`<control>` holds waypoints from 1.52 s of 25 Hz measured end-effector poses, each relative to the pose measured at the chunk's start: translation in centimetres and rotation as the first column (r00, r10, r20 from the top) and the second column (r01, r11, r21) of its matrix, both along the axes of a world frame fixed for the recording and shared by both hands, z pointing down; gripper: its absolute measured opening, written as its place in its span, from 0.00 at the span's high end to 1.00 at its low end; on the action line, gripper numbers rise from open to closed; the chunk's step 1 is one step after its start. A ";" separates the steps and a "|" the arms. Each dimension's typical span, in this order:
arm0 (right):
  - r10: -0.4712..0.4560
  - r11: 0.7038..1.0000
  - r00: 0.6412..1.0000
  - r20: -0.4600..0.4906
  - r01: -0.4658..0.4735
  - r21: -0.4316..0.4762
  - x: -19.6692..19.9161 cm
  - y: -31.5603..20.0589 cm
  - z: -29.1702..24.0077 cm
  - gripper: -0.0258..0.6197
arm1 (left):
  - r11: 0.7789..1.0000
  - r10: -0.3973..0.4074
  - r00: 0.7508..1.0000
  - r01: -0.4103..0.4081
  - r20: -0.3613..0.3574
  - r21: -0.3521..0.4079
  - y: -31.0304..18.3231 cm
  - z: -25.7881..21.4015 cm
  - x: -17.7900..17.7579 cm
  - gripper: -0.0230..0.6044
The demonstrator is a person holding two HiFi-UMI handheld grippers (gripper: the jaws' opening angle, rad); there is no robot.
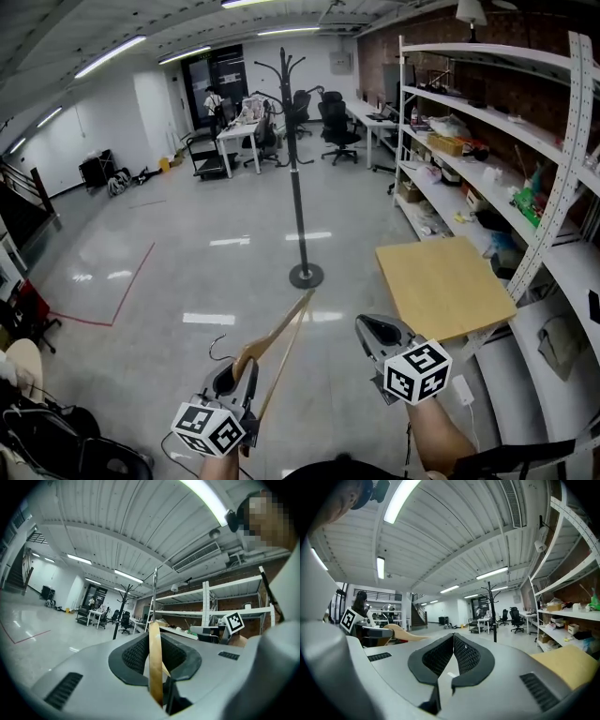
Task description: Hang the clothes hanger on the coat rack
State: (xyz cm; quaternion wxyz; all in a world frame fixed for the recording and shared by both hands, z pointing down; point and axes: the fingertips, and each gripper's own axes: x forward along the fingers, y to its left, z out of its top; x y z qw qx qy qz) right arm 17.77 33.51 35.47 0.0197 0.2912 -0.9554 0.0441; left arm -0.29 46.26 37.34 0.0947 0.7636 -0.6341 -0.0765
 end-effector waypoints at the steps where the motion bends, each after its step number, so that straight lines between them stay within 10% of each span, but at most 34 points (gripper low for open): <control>1: -0.007 1.000 1.000 0.001 0.007 0.006 -0.1 -1.0 -0.1 0.95 | 1.000 -0.005 1.000 0.005 0.001 0.002 -0.9 -0.1 0.0 0.88; 38: 0.057 0.998 0.998 -0.040 -0.057 0.011 -19.8 -36.1 -0.4 0.95 | 0.990 0.141 0.990 -0.141 0.024 -0.008 -38.4 1.0 -19.0 0.88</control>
